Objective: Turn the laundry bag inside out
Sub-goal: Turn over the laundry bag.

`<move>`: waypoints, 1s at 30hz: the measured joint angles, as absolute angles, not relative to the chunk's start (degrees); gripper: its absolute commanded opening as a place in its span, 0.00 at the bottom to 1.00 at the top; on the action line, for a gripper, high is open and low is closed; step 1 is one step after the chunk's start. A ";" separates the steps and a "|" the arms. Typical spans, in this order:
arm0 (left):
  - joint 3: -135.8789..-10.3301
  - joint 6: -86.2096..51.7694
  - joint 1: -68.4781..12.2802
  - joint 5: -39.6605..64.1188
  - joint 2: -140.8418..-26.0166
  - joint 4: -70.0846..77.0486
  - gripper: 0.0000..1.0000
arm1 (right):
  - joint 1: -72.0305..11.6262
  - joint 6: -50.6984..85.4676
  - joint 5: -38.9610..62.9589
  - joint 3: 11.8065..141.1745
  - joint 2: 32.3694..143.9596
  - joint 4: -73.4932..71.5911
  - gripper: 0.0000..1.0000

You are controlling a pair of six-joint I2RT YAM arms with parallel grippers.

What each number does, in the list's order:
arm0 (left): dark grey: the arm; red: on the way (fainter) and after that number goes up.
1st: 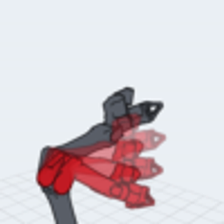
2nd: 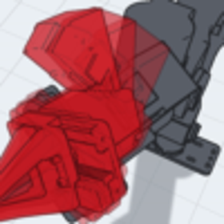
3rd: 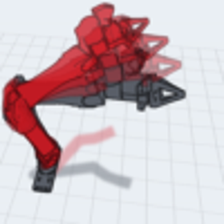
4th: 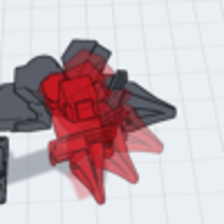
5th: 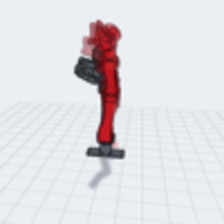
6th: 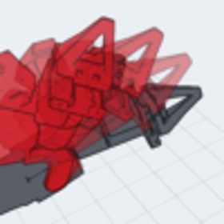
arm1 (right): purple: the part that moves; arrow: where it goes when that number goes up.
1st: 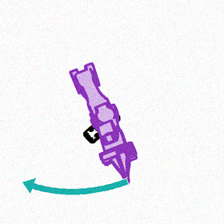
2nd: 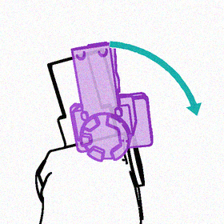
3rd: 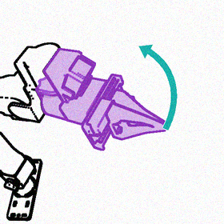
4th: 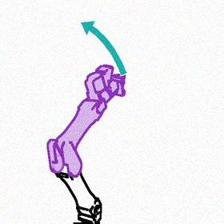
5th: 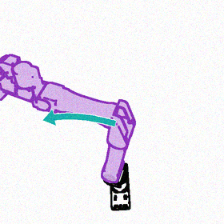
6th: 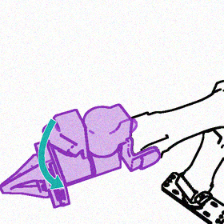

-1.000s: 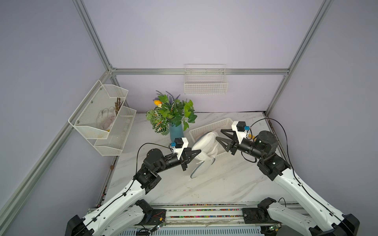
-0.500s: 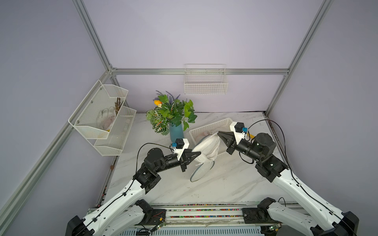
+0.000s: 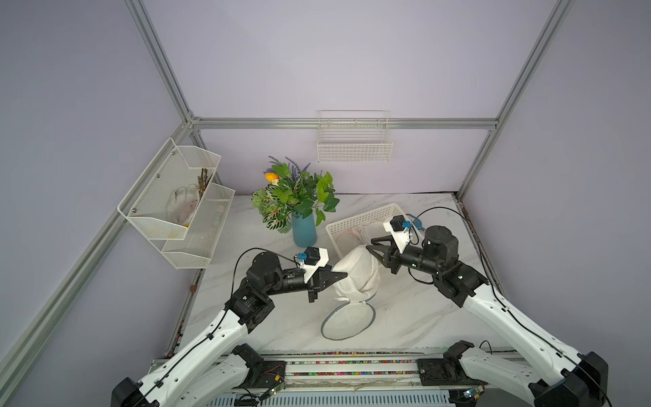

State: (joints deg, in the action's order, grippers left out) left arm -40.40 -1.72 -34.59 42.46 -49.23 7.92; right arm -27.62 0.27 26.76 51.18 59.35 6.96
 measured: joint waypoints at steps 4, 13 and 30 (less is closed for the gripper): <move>-40.40 -1.32 -34.50 38.46 -48.80 7.29 0.00 | -26.61 6.11 24.95 51.27 57.17 10.44 0.47; -36.73 -6.55 -34.50 35.57 -48.10 14.76 0.00 | -26.39 12.62 25.28 59.11 61.47 24.23 0.54; -32.88 -12.32 -34.46 28.25 -45.67 28.42 0.00 | -26.28 26.63 24.05 54.08 59.16 26.41 0.29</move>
State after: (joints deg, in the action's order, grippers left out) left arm -32.88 -12.32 -34.46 28.25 -45.67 28.42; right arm -26.28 26.63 24.05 54.08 59.16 26.41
